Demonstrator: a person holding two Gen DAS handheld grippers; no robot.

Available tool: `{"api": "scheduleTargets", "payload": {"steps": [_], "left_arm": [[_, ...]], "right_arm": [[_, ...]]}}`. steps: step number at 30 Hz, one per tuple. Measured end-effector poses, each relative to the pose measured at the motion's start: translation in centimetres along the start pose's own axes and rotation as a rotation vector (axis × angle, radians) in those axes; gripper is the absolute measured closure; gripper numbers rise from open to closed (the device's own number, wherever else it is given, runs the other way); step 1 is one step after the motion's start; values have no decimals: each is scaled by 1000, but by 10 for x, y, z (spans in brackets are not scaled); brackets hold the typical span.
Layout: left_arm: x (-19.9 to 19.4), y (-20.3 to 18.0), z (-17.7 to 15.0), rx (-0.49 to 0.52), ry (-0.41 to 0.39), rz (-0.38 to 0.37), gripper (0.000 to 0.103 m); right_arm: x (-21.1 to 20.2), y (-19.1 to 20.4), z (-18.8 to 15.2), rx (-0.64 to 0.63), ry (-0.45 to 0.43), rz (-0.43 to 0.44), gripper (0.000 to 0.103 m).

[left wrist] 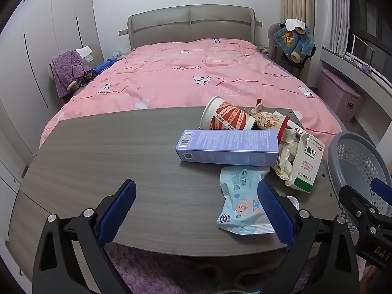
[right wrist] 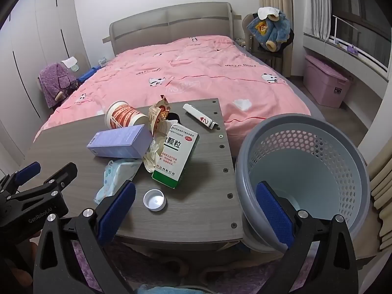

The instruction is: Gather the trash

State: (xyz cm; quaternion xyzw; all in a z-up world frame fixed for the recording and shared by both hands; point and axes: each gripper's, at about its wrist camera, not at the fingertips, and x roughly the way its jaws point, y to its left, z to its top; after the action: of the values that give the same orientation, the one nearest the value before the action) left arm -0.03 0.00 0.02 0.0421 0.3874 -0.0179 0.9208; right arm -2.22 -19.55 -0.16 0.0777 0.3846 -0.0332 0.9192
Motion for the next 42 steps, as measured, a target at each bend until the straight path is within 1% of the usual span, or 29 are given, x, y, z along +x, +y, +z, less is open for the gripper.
{"api": "scheduleTargets", "payload": {"steps": [8, 10, 15, 16, 20, 21, 28, 42], "left_arm": [[3, 3, 2, -9, 7, -8, 8], [-4, 2, 5, -5, -7, -1, 8], [-4, 4, 9, -6, -6, -5, 8], [-10, 4, 3, -7, -19, -2, 8], [-10, 4, 3, -6, -21, 1, 8], [-11, 4, 3, -6, -22, 0, 8], [-20, 8, 4, -8, -30, -2, 8], [-22, 8, 2, -5, -38, -2, 8]], "right_arm": [[-2, -1, 0, 1, -2, 1, 6], [-2, -1, 0, 1, -2, 2, 6], [-3, 0, 0, -1, -6, 2, 6], [-3, 1, 0, -1, -5, 2, 6], [-1, -1, -3, 0, -8, 2, 6], [-7, 1, 2, -1, -9, 2, 6], [-9, 4, 2, -1, -12, 2, 6], [-14, 7, 3, -4, -17, 1, 6]]}}
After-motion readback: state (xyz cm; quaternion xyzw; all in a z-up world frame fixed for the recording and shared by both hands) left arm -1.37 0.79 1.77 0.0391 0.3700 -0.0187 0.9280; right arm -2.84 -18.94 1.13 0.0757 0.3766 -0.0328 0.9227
